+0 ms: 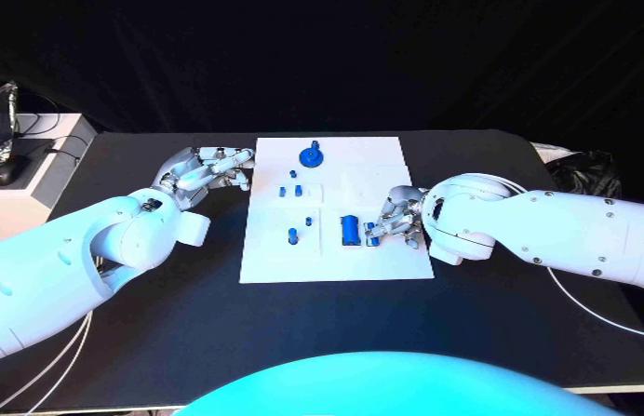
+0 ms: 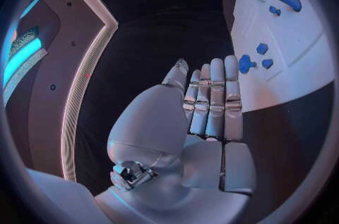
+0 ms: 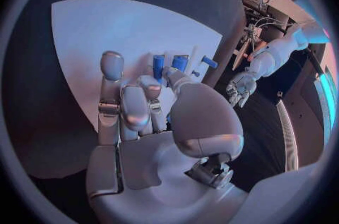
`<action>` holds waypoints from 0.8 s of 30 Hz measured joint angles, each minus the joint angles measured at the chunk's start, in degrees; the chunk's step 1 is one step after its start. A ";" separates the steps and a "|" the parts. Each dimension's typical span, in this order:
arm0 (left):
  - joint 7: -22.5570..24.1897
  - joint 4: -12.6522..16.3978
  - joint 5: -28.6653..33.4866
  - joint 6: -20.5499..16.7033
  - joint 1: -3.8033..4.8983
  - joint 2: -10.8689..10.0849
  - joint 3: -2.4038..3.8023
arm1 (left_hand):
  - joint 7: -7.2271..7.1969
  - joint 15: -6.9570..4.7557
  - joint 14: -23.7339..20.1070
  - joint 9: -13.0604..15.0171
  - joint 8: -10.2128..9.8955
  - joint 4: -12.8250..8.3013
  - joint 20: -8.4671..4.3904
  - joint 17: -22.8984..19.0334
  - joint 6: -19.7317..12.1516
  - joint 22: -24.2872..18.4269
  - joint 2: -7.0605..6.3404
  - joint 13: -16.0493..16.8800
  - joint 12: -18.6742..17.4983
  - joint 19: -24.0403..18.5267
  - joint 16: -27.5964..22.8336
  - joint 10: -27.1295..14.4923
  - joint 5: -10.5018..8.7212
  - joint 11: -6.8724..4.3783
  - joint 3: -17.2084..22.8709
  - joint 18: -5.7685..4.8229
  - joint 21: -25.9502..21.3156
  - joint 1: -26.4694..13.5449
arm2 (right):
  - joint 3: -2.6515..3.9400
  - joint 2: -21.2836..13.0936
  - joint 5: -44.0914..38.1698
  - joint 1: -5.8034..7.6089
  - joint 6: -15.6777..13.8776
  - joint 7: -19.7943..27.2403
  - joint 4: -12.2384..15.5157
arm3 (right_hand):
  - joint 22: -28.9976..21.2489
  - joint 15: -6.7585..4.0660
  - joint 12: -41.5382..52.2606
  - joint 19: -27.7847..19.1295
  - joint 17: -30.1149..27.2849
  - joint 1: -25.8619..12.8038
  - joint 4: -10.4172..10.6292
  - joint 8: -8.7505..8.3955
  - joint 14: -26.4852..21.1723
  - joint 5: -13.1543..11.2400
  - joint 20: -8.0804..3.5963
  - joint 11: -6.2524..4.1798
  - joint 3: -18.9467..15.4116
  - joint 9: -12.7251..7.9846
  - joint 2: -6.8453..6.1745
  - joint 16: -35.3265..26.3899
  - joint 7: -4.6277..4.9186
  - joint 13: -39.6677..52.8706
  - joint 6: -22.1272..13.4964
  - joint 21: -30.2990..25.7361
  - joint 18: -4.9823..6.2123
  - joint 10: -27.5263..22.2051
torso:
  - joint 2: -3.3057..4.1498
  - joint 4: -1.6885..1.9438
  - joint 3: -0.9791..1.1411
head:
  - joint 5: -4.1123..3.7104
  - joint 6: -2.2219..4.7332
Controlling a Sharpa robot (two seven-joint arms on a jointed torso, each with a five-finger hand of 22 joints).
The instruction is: Assemble the parts on the task board
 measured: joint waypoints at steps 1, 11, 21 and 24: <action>0.00 0.00 0.00 0.00 0.00 -0.01 0.00 | 0.00 0.00 0.00 0.00 0.00 0.00 0.00 -0.02 0.00 0.03 0.00 0.00 0.00 0.00 0.00 0.00 0.00 0.00 0.00 0.00 -0.04 0.00 | 0.00 0.00 -0.01 0.00 -0.02 0.01 -0.05 | 0.00 0.00 0.00 0.00 -0.06 0.00 -1.35 0.00 0.00 -0.85 0.00 -0.01 0.74 0.01 0.00 0.00 -0.37 0.00 -0.02 -0.13 -0.08 0.01 | 0.00 0.00 0.01 | -0.01 0.00; -0.09 0.00 -0.03 0.00 0.00 -0.05 0.00 | 0.00 0.00 0.00 0.00 0.00 0.00 0.00 -0.02 0.00 0.03 0.00 0.00 0.00 0.00 0.00 0.00 0.00 0.00 0.00 0.00 -0.04 0.00 | 0.04 -0.03 -0.12 0.03 -0.99 0.20 -0.47 | 0.00 0.01 0.24 0.00 -0.07 0.32 -6.29 0.02 0.01 -11.44 0.00 0.02 0.56 -3.41 0.33 0.00 -1.18 -0.07 0.87 -1.12 -0.15 0.17 | -0.01 0.00 0.01 | -0.03 0.01; -0.19 0.02 -0.08 0.01 0.00 -0.05 0.00 | 0.00 0.00 0.00 0.00 0.00 0.16 0.21 -0.01 0.00 0.02 0.00 0.00 0.00 0.21 0.00 0.00 0.00 0.00 -0.16 0.00 -0.04 0.00 | -0.01 -0.05 -0.17 -0.03 -2.08 0.22 -0.57 | -0.01 0.00 0.24 0.00 0.01 1.69 -2.13 0.03 0.00 -14.41 0.00 -0.30 -5.09 -5.62 0.58 0.00 -1.08 -0.19 1.33 -1.39 -0.13 0.50 | -0.01 0.01 0.01 | -0.19 0.01; -0.21 0.03 -0.10 0.01 0.00 -0.06 0.00 | 0.00 0.00 0.00 0.00 0.00 0.16 0.21 -0.01 0.00 0.02 0.00 0.00 0.00 0.21 0.00 0.00 0.00 0.00 -0.16 0.00 -0.04 0.00 | -0.02 -0.05 -0.17 -0.06 -2.38 0.27 -0.54 | -0.01 -0.01 0.24 0.00 0.01 1.89 -1.33 0.03 0.00 -14.41 0.00 -0.34 -6.39 -5.86 0.37 0.00 -1.08 -0.22 1.33 -1.39 -0.13 0.54 | 0.00 0.01 0.02 | -0.19 0.01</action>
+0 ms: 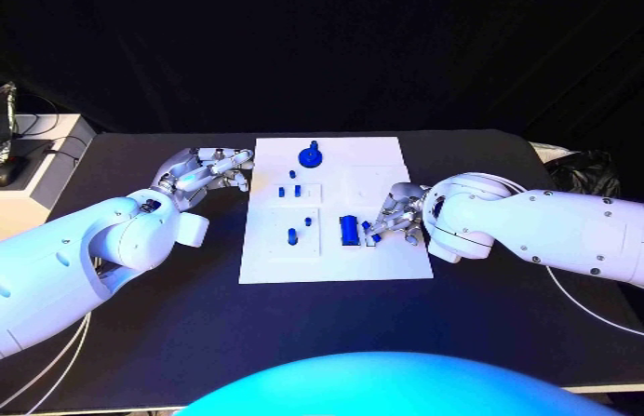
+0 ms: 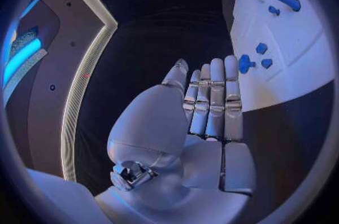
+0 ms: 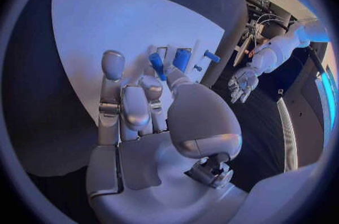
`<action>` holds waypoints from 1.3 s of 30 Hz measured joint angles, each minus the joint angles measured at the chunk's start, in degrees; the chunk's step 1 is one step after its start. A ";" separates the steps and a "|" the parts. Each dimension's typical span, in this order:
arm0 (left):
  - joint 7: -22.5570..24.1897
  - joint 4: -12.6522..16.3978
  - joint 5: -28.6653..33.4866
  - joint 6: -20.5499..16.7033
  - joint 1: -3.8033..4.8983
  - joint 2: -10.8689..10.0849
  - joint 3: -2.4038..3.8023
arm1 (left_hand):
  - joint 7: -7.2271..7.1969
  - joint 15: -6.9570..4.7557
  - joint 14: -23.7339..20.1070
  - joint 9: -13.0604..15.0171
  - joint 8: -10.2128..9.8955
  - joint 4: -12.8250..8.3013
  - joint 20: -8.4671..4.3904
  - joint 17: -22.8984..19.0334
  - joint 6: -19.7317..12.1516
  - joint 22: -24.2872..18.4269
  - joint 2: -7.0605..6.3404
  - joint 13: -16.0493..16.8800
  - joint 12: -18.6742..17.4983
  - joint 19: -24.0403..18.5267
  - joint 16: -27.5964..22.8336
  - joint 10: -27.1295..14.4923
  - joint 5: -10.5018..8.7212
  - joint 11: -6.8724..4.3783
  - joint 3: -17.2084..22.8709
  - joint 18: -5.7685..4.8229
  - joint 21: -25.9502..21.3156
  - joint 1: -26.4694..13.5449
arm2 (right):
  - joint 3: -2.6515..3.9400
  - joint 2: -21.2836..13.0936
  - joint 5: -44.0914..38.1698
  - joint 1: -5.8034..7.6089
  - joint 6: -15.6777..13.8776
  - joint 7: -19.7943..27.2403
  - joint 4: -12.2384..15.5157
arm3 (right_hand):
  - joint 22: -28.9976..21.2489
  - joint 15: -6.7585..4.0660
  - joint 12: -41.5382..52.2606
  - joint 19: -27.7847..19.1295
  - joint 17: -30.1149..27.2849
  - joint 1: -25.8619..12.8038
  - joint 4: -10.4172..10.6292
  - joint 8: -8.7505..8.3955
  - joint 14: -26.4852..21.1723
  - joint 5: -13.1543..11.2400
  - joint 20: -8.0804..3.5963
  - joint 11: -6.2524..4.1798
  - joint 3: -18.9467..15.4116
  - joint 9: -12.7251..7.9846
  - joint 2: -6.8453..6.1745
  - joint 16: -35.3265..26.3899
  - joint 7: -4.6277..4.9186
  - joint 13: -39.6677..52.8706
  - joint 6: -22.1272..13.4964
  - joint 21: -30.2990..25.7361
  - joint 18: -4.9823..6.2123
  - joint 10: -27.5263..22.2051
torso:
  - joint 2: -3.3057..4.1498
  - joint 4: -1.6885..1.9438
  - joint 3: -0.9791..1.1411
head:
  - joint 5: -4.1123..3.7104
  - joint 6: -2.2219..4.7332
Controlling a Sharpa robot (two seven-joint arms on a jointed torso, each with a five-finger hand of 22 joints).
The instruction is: Assemble the parts on the task board
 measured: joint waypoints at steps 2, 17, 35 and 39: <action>-0.01 0.00 -0.01 0.00 0.00 -0.01 0.00 | 0.00 0.00 0.00 0.00 0.00 0.00 0.00 0.00 0.00 0.00 0.00 0.00 0.00 0.00 0.00 0.00 0.00 0.00 0.00 0.00 0.00 0.00 | 0.00 -0.01 0.00 -0.02 -0.19 0.05 0.09 | 0.00 0.00 0.00 0.00 0.00 -0.01 0.35 0.00 0.00 0.00 0.00 -0.05 -0.46 -0.01 -0.01 0.00 0.00 0.00 0.00 0.00 0.00 0.06 | 0.00 0.01 0.01 | 0.03 0.00; -0.08 0.00 -0.10 0.01 0.00 -0.06 0.00 | 0.00 0.00 0.00 0.00 0.00 0.00 0.00 0.01 0.00 -0.01 0.00 0.00 0.00 0.00 0.00 0.00 0.00 0.00 0.00 0.00 0.00 0.00 | -0.01 -0.24 0.00 -0.18 -0.54 0.47 0.94 | -0.01 0.00 0.28 0.03 0.00 1.58 -1.93 -0.38 0.00 6.86 -0.03 -0.27 1.03 -0.42 1.59 0.00 -0.85 0.00 1.26 0.00 -0.04 0.48 | 0.00 0.00 0.00 | -0.06 -0.01; -0.11 0.00 -0.17 0.02 0.00 -0.11 0.00 | 0.00 0.00 0.00 0.00 0.00 0.00 0.00 -0.07 0.00 0.10 0.00 0.00 0.00 -0.01 0.00 0.00 0.00 0.00 0.00 0.00 0.00 0.00 | -0.01 -0.37 -0.23 -0.23 0.42 0.53 1.00 | -0.03 -0.12 -0.35 -0.17 -0.14 -0.79 1.80 0.52 0.32 11.35 -0.26 -0.43 4.76 -0.20 1.81 -0.45 -0.55 0.09 2.20 0.18 -0.43 1.13 | -0.01 -0.01 0.01 | -0.14 -0.02; -0.12 0.00 -0.18 0.02 0.00 -0.10 0.00 | 0.00 0.00 0.00 0.00 0.00 0.00 -0.01 -0.07 0.00 0.10 0.00 0.00 0.00 -0.01 0.00 0.00 0.00 0.00 0.01 0.00 0.00 0.00 | -0.01 -0.36 -0.37 -0.23 0.32 0.54 1.10 | -0.03 -0.32 -0.35 -0.17 -0.14 -0.95 1.79 0.53 0.12 11.36 -0.26 -0.52 4.77 -0.04 1.82 -0.45 -0.55 0.17 2.20 0.18 -0.44 1.23 | -0.01 0.00 0.01 | -0.14 -0.02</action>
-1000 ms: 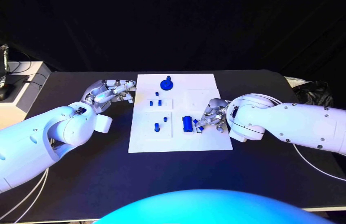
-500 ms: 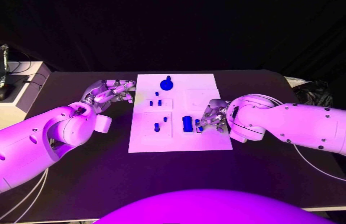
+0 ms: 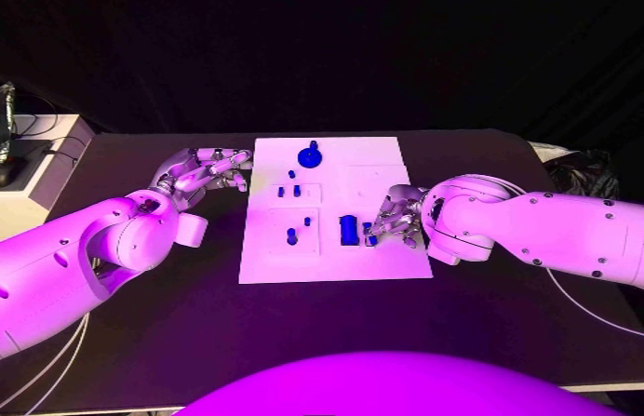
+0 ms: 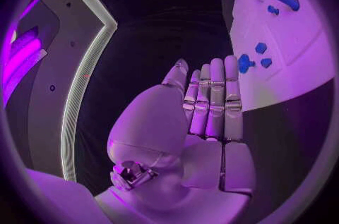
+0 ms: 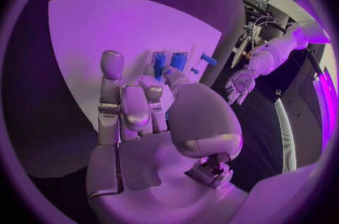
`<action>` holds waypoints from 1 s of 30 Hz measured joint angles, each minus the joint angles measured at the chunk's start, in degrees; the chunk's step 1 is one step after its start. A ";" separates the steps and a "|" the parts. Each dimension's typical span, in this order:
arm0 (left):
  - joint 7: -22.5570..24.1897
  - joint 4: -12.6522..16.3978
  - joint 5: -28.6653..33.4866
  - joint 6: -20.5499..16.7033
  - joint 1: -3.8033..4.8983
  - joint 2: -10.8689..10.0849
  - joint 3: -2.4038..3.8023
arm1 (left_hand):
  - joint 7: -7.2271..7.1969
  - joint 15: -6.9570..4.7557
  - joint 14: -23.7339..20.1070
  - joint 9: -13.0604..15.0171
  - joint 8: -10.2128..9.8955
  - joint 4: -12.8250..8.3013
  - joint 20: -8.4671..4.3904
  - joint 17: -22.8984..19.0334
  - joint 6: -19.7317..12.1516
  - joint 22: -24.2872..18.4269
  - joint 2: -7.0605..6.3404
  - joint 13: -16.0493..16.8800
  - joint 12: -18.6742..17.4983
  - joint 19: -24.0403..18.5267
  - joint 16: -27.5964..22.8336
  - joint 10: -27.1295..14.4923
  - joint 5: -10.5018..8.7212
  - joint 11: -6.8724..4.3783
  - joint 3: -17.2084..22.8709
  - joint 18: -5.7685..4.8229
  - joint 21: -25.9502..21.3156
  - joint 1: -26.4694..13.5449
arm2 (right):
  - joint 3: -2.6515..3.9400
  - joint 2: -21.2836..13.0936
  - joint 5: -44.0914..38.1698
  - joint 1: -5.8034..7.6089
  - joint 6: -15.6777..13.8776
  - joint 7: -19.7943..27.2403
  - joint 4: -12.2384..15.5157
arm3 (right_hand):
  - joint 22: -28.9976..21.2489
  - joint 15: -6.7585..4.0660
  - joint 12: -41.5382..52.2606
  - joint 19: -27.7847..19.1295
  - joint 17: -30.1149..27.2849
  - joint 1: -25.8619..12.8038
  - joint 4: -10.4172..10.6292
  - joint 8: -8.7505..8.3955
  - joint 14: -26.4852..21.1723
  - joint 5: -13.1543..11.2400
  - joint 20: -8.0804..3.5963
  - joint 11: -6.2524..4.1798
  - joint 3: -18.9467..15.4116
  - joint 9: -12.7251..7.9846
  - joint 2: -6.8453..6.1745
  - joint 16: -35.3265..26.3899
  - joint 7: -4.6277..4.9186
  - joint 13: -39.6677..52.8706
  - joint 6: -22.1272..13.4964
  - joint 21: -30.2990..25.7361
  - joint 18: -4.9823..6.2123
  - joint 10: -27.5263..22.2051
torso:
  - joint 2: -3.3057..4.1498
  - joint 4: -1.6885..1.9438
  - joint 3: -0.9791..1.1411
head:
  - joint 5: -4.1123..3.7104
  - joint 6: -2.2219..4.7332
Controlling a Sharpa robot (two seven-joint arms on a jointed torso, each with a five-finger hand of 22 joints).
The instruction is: Assemble the parts on the task board
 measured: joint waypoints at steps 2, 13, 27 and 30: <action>0.00 0.00 -0.01 0.00 0.00 0.00 0.00 | 0.00 0.00 0.00 0.00 0.00 0.00 0.00 0.00 0.00 0.00 0.00 0.00 0.00 0.00 0.00 0.00 0.00 0.00 0.00 0.00 0.00 0.00 | 0.00 0.00 -0.18 0.00 -0.10 0.06 0.04 | 0.00 -0.01 0.00 0.00 0.00 -0.37 -0.06 0.01 -0.01 0.01 0.00 0.00 0.07 0.01 -0.09 0.00 -0.01 0.00 0.01 0.00 0.00 0.01 | 0.00 0.00 0.00 | 0.00 0.00; -0.03 -0.01 -0.06 0.00 0.00 0.02 0.00 | 0.00 0.00 0.00 0.00 0.00 0.00 0.00 0.01 0.00 0.05 0.00 0.00 0.00 0.00 0.00 -0.21 0.00 0.21 0.00 0.00 0.00 0.00 | 0.00 0.18 -1.02 -0.03 -2.48 0.60 -0.47 | 0.04 -0.02 -0.50 0.08 0.31 -2.60 -4.63 0.57 -0.03 -7.41 -0.08 -0.35 1.48 -1.45 -1.40 0.00 -0.44 0.16 0.46 0.00 -0.01 0.23 | 0.00 0.01 -0.03 | 0.01 0.00; -0.07 0.00 -0.11 0.00 0.00 -0.10 0.00 | 0.00 0.00 0.00 0.00 0.00 0.00 0.00 0.01 0.00 0.03 0.00 0.00 0.00 0.00 0.00 -0.21 0.00 0.21 0.00 0.00 0.00 0.00 | 0.00 0.36 -0.99 -0.05 -0.87 0.35 -1.50 | 0.04 0.00 -1.33 0.18 0.10 -0.67 0.71 -0.35 -0.01 -3.56 -0.17 -0.07 -11.19 -5.49 0.52 -0.34 -0.47 -0.90 1.09 -1.04 -0.01 -0.91 | 0.00 -0.01 -0.01 | 0.08 0.00; -0.08 0.01 -0.12 0.00 0.00 -0.11 0.00 | 0.00 0.00 0.00 0.00 0.00 0.00 0.00 0.01 0.00 0.03 0.00 0.00 0.00 0.00 0.00 -0.21 0.00 0.21 0.00 0.00 0.00 0.00 | 0.00 0.30 -0.97 -0.07 -0.17 0.27 -1.32 | 0.03 0.00 -1.33 0.18 0.10 0.57 -0.62 -0.35 -0.01 -1.46 -0.17 -0.07 -10.02 -5.58 1.31 -0.34 -0.47 -0.90 1.09 -1.04 -0.01 -0.91 | 0.00 -0.02 0.01 | 0.09 0.00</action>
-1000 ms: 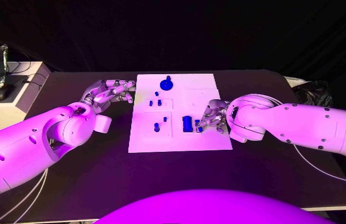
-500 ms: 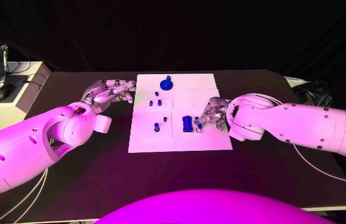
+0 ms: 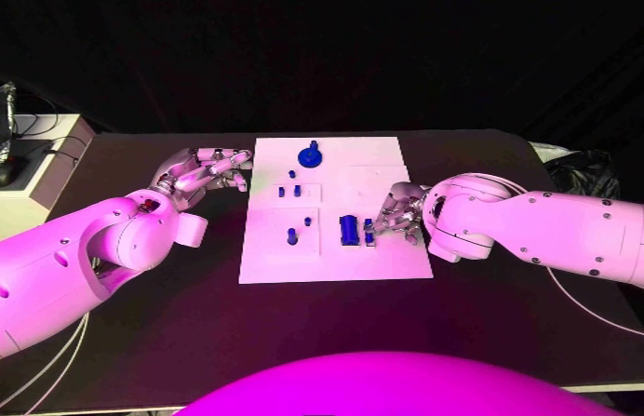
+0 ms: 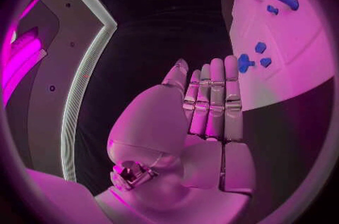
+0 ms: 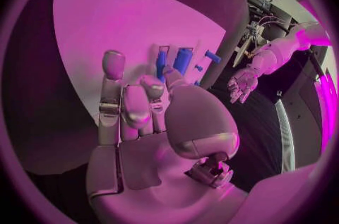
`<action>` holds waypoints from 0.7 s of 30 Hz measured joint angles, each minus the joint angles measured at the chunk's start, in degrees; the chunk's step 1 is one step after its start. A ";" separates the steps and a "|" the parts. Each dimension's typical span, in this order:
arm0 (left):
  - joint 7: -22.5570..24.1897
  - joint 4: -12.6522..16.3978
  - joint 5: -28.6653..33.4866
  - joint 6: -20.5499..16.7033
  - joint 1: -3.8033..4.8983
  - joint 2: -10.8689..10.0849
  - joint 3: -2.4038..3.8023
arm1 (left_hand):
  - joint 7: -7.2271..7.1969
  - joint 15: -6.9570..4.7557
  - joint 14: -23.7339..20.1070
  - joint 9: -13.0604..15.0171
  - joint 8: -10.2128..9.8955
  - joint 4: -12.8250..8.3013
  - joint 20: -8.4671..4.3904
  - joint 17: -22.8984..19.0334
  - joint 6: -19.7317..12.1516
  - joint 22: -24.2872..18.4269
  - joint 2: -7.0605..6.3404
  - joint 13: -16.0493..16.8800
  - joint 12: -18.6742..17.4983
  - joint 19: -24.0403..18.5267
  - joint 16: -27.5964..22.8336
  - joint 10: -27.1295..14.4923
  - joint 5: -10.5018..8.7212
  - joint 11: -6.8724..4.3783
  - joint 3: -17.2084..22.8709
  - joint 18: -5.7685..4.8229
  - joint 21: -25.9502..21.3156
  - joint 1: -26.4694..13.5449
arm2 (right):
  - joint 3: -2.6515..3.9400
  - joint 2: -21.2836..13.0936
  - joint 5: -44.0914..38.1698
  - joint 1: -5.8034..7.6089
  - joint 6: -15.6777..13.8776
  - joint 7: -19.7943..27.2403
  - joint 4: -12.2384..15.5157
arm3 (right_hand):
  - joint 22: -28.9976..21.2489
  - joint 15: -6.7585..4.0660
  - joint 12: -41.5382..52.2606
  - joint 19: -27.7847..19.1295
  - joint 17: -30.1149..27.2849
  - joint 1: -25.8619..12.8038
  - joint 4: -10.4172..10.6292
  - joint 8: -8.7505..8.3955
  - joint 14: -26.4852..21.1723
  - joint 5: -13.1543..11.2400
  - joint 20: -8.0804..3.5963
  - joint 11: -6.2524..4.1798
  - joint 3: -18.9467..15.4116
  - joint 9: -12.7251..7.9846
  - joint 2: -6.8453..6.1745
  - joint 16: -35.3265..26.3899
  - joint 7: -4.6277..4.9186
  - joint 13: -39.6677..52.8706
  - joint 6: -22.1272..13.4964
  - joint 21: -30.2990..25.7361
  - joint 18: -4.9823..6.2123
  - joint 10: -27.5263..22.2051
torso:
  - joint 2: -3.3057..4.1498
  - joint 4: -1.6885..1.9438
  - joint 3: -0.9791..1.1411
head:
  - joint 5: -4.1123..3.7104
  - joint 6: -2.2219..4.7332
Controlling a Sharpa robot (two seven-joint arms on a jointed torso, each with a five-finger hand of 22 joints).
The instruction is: Assemble the parts on the task board
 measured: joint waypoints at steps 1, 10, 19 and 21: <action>0.00 0.00 0.00 0.00 0.00 0.00 0.00 | 0.00 0.00 0.00 0.00 0.00 0.00 0.00 0.00 0.00 0.00 0.00 0.00 0.00 0.00 0.00 0.00 0.00 0.00 0.00 0.00 0.00 0.00 | 0.00 -0.01 0.01 0.00 0.20 -0.01 0.09 | 0.00 0.00 0.00 0.00 0.00 0.62 -0.71 0.00 0.00 0.41 0.00 0.00 0.71 -0.04 0.29 0.00 0.00 0.02 0.00 0.00 0.00 0.00 | 0.00 -0.01 0.00 | 0.00 0.00; -0.03 0.01 -0.04 0.00 0.00 -0.04 0.00 | 0.00 0.00 0.00 0.00 0.00 0.00 0.00 0.00 0.00 -0.01 0.00 0.00 0.00 0.00 0.00 0.00 0.00 0.00 0.00 0.00 0.00 0.00 | 0.12 -0.07 0.03 0.00 1.49 -0.05 0.63 | -0.01 0.00 0.00 0.00 0.00 0.15 -3.71 0.15 0.00 2.09 0.00 -0.20 5.39 -0.21 -0.18 0.00 -0.02 0.15 0.02 0.05 -0.01 0.22 | 0.00 -0.01 0.02 | -0.10 0.00; -0.04 0.02 -0.07 0.00 0.00 -0.10 0.00 | 0.00 0.00 0.00 0.00 0.00 0.00 0.00 0.00 0.00 -0.01 0.00 0.00 0.00 0.00 0.00 0.00 0.00 0.00 0.00 0.00 0.00 0.00 | 0.03 -0.49 0.00 -0.08 0.43 0.26 1.01 | -0.01 0.00 0.00 0.12 0.23 -3.19 -3.53 0.90 0.00 0.01 -0.12 -0.41 9.55 0.61 -2.89 0.00 -0.32 0.38 0.32 0.86 0.00 0.44 | -0.01 0.03 -0.01 | -0.06 0.00; -0.05 0.02 -0.08 0.00 0.00 -0.12 0.00 | 0.00 0.00 0.00 0.00 0.00 0.00 0.00 0.00 0.00 -0.01 0.00 0.00 0.00 0.00 0.00 0.00 0.00 0.00 0.00 -0.01 0.00 0.00 | -0.02 -0.72 -0.06 -0.17 -0.20 0.40 1.21 | -0.01 0.00 0.30 0.12 0.39 -3.41 -2.69 0.90 0.00 0.76 -0.12 -0.39 5.72 0.62 -3.11 0.00 -0.32 0.51 0.32 1.16 -0.01 0.46 | -0.01 0.04 -0.01 | -0.05 0.00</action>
